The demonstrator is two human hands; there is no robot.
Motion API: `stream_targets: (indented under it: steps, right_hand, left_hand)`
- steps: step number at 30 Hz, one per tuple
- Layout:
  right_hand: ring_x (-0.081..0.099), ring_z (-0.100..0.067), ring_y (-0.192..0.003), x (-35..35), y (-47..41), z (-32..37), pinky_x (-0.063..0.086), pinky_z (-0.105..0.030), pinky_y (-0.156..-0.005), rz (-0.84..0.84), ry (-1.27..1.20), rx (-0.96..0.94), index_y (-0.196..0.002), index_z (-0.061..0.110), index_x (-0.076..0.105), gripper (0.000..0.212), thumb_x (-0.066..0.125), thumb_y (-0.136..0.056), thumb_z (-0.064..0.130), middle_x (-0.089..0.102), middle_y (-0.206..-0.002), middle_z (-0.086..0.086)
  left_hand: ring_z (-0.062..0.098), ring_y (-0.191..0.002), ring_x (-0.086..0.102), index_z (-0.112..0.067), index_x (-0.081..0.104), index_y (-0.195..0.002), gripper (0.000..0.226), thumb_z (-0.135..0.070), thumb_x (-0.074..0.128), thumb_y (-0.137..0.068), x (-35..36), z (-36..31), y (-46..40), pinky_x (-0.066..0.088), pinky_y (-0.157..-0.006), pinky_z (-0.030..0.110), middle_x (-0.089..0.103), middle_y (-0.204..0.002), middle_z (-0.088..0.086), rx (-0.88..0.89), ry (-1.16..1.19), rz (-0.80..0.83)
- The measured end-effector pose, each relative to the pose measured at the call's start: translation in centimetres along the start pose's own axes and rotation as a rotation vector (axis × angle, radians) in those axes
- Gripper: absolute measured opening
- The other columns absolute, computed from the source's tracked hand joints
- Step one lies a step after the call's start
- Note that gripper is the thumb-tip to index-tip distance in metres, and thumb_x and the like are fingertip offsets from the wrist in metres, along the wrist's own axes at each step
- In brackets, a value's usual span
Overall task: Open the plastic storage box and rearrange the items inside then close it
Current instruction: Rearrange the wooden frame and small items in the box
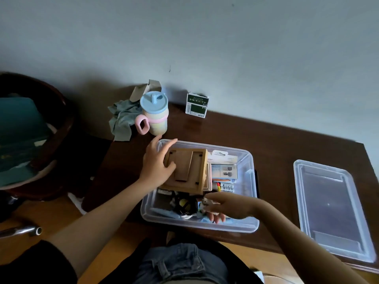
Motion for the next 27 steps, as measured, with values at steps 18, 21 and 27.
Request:
stream_targets:
  steps: [18,21,27]
  right_hand:
    - [0.060,-0.032,-0.098,-7.2,0.5,-5.9,0.041,-0.033,-0.068,-0.359,0.679,0.324,-0.111,0.007,0.054,0.024,0.043,-0.090,0.003,0.063,-0.108,-0.014]
    - [0.061,-0.032,-0.098,-7.2,0.3,-5.9,0.042,-0.032,-0.068,-0.330,0.727,0.311,-0.108,0.009,0.058,0.022,0.045,-0.091,0.005,0.064,-0.107,-0.013]
    - [0.061,-0.032,-0.100,-7.5,0.0,-5.9,0.044,-0.032,-0.071,-0.308,0.795,0.313,-0.110,0.009,0.060,0.026,0.047,-0.089,0.003,0.064,-0.109,-0.011]
  left_hand:
    - [0.023,-0.071,0.054,-0.014,0.060,-0.100,0.032,-0.041,0.045,-0.094,14.9,-13.4,5.3,0.044,-0.059,0.033,0.058,-0.081,0.003,0.557,-0.545,0.843]
    - [0.027,-0.078,0.057,-0.010,0.053,-0.116,0.043,-0.043,0.057,-0.088,16.5,-13.2,6.2,0.048,-0.070,0.034,0.060,-0.083,0.008,0.617,-0.720,0.833]
    - [0.028,-0.087,0.062,-0.009,0.058,-0.108,0.027,-0.023,0.060,-0.085,17.2,-12.4,5.7,0.043,-0.084,0.033,0.066,-0.092,0.009,0.598,-0.904,0.819]
Point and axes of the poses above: each hand's wrist, its own y-axis away from the middle knuckle, its own x-axis out of the palm, z = x × y, the point moved 9 cm from there along -y, towards the middle knuckle
